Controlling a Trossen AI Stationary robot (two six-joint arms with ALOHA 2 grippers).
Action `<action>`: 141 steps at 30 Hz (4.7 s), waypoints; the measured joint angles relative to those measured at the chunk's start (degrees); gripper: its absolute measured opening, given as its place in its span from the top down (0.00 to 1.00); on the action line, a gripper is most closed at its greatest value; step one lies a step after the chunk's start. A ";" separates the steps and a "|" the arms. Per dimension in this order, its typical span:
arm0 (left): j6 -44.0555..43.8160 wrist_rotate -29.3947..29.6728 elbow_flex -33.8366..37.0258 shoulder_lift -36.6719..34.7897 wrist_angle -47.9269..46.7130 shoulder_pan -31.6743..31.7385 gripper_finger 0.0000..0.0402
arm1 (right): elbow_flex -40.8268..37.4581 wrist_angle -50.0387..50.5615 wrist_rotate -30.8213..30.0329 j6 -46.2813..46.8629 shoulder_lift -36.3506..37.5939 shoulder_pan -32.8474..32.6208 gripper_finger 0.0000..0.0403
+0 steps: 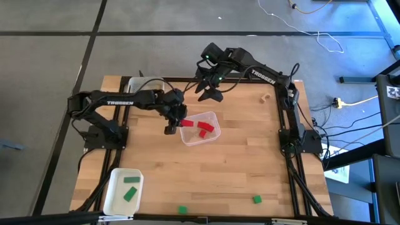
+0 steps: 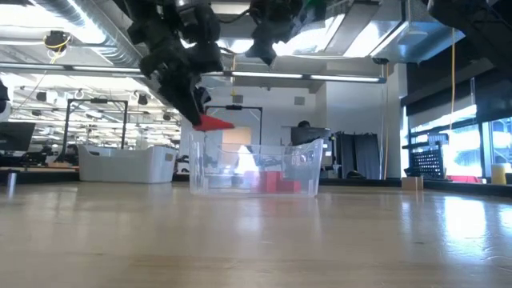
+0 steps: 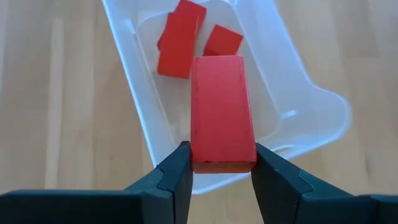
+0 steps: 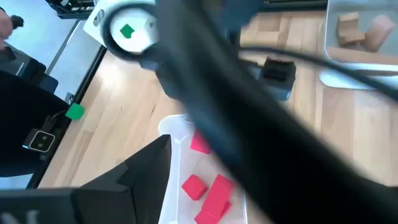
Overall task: Sort & place blocks by color
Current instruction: Put the red block into the transparent bin, then put the green block into the white bin
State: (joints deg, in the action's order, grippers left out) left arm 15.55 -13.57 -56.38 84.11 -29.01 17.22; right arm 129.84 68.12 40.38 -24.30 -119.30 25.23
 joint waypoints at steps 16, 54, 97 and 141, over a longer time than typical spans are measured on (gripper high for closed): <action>1.32 5.59 0.00 3.85 4.33 -3.81 0.66 | 0.00 0.26 -0.15 1.26 0.69 -0.04 0.40; 6.01 5.71 0.00 4.02 8.33 -5.39 0.62 | 0.00 0.65 -0.31 1.97 0.69 0.00 0.40; -19.75 13.03 -0.04 -19.15 -9.72 -3.72 0.62 | 0.04 6.62 -0.25 -1.56 0.69 4.40 0.40; -22.45 11.60 0.04 -34.59 -22.65 -25.91 0.62 | 0.02 14.16 -22.71 21.53 0.18 -36.05 0.40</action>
State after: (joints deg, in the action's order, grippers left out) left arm -6.90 -1.97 -56.34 49.52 -51.65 -8.69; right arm 129.86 82.28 17.67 -2.77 -119.12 -10.82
